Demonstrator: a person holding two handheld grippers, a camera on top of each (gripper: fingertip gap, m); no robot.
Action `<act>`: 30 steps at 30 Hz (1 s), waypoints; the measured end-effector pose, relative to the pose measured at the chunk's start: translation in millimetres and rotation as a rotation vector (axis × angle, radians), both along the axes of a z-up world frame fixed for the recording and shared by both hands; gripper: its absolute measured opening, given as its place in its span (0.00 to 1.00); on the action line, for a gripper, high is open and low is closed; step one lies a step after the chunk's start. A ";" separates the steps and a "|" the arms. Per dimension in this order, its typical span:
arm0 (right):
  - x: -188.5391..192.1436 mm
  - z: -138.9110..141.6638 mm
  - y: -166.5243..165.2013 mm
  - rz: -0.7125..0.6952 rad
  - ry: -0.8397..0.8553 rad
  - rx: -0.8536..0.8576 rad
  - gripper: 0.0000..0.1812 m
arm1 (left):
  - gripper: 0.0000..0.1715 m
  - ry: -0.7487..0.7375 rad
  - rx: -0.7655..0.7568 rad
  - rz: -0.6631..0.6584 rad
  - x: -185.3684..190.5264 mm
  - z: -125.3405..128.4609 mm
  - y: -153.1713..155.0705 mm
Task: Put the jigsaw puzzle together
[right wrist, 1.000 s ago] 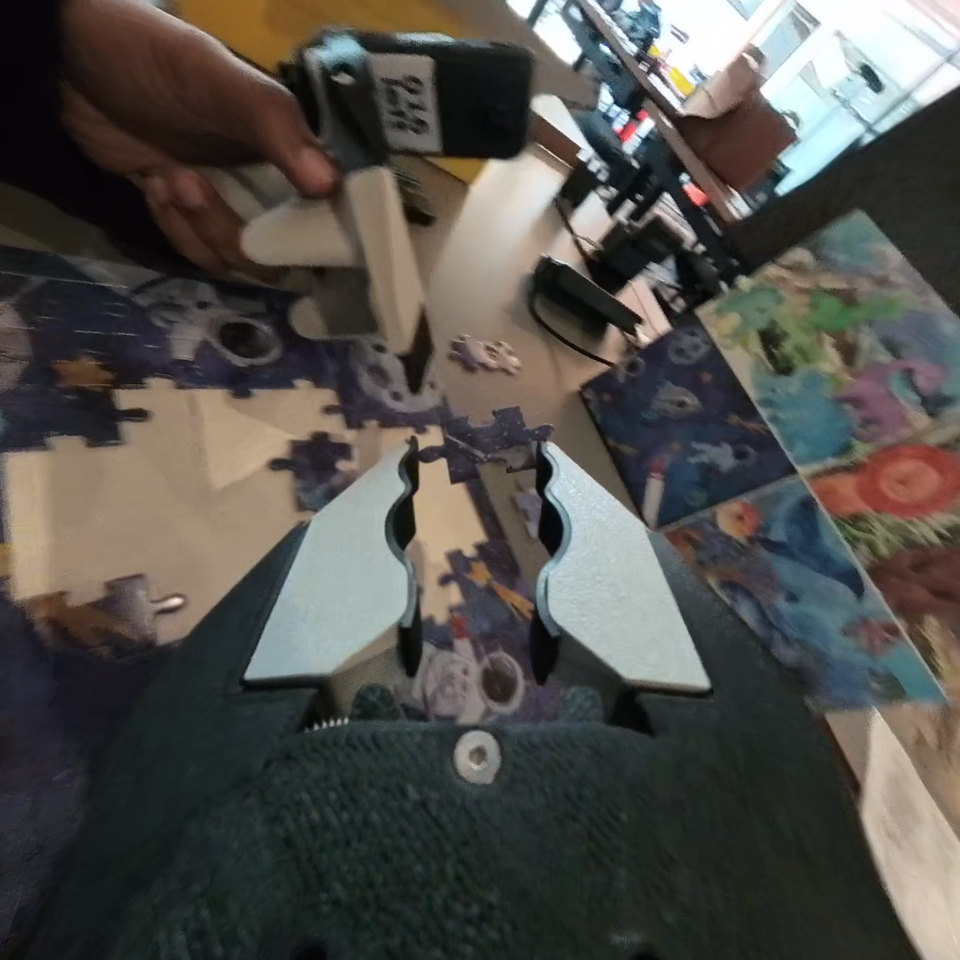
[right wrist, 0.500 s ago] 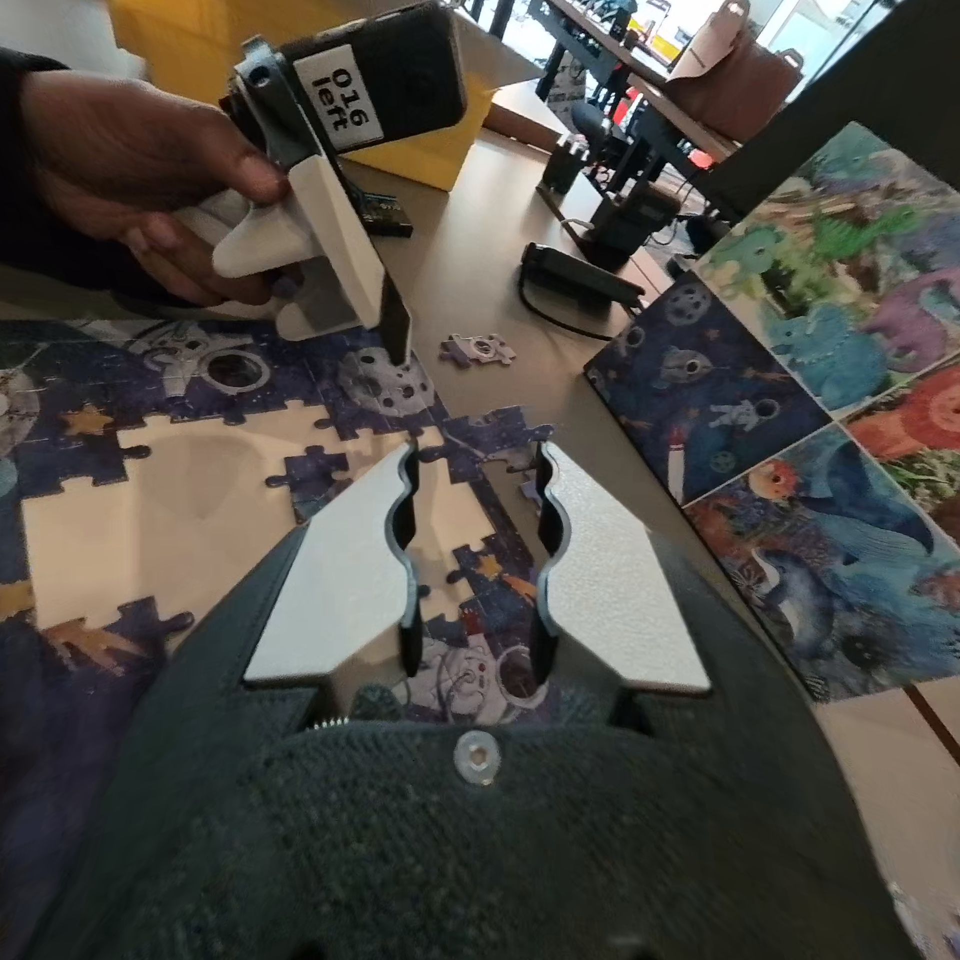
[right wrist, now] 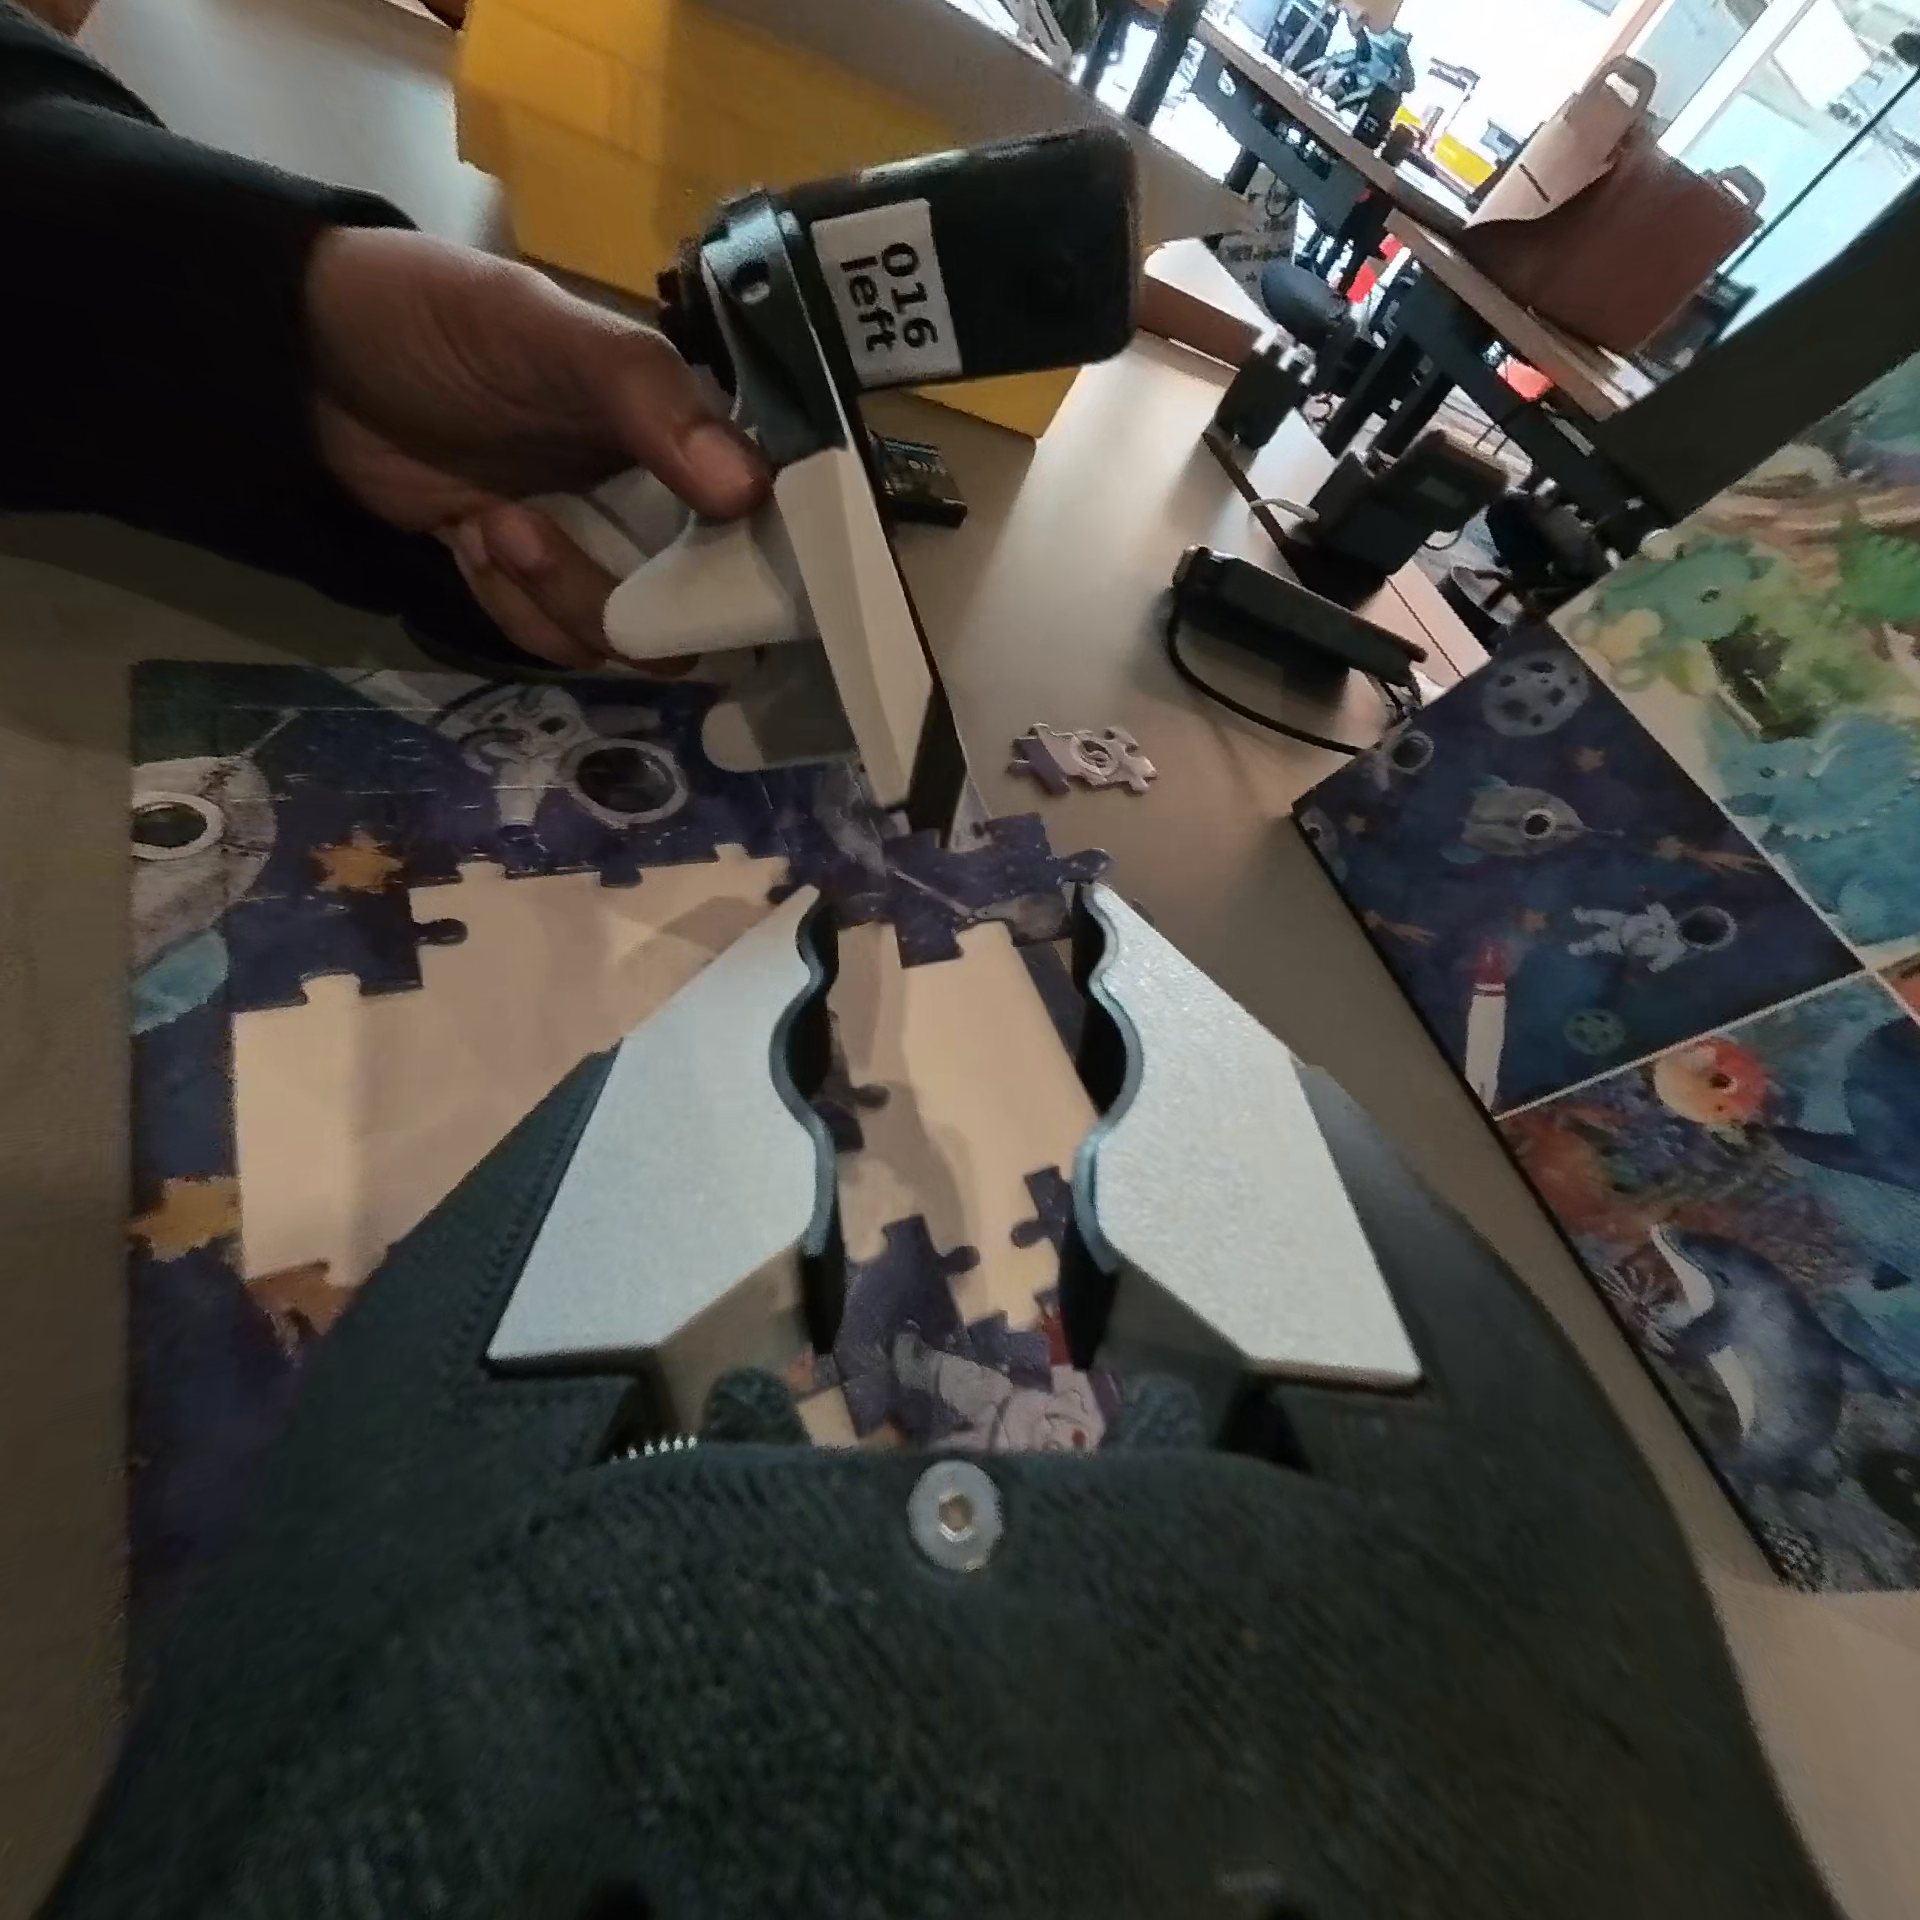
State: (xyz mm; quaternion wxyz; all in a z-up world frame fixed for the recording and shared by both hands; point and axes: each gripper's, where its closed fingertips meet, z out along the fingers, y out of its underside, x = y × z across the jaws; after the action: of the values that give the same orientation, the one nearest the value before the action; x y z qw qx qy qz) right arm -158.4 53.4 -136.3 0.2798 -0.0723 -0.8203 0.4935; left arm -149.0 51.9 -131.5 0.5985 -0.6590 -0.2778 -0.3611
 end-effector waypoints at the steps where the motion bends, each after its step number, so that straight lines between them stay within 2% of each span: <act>1: 1.6 -0.3 -2.0 0.007 0.002 0.001 0.24 | 0.10 0.001 -0.005 -0.005 1.1 -0.8 0.8; 10: 4.5 -1.1 -6.5 0.020 0.007 0.002 0.24 | 0.01 0.003 -0.028 -0.045 8.6 -4.7 4.3; 30: 3.0 -2.3 -5.0 0.009 0.019 0.024 0.23 | 0.00 0.017 -0.031 -0.025 4.9 -4.1 1.9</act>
State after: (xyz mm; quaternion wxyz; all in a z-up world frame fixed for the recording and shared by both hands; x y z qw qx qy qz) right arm -155.5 48.4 -138.6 0.2863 -0.0605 -0.8238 0.4855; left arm -144.1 53.8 -135.6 0.5860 -0.6745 -0.2700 -0.3588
